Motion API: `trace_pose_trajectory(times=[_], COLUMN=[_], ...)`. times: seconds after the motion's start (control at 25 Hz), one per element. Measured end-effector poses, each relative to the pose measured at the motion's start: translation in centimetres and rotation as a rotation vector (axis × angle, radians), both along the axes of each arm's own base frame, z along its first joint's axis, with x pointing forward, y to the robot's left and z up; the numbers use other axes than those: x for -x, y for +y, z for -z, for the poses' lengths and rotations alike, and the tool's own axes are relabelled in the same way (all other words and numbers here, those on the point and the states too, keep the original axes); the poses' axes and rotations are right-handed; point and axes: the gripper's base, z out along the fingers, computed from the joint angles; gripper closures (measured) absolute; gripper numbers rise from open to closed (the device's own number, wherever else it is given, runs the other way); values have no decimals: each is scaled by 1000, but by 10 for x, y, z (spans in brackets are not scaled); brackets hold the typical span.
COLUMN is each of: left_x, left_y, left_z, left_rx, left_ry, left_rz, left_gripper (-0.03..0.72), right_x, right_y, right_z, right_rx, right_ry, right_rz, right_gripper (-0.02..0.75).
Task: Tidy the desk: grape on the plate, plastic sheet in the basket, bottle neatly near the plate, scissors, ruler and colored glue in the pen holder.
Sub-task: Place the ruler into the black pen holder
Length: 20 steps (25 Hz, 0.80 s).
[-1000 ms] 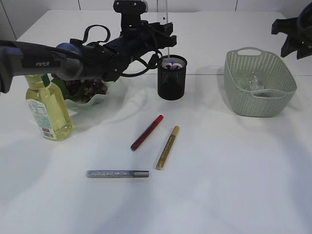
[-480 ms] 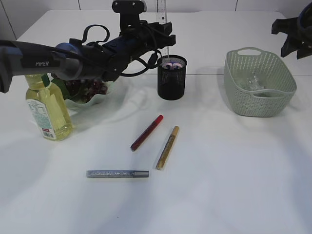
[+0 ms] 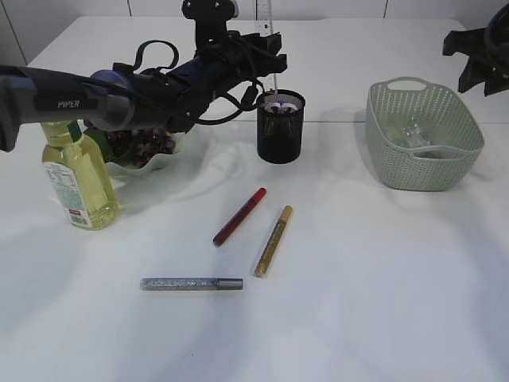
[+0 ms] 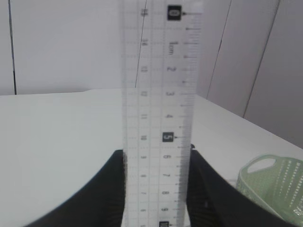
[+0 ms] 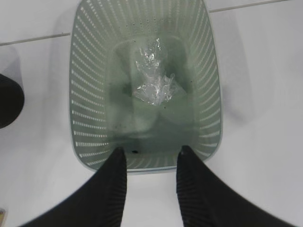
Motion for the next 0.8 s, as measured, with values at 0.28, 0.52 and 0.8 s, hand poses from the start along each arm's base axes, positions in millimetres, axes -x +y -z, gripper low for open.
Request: trace_pose_trajectory(times=[0.28, 0.52, 0.8], left_x=[0, 1, 1], left_y=[0, -1, -1], left_z=[-1, -1, -1], left_rx=[2, -8, -19], left_ry=[-6, -16, -23], left_rz=[2, 10, 17], left_gripper=[403, 403, 392], right_x=[-1, -1, -1], right_y=[0, 0, 0], right_z=[-1, 0, 0], right_rx=[2, 4, 4], right_ry=[-10, -14, -14], right_rz=[-1, -1, -1], right_gripper=[442, 442, 442])
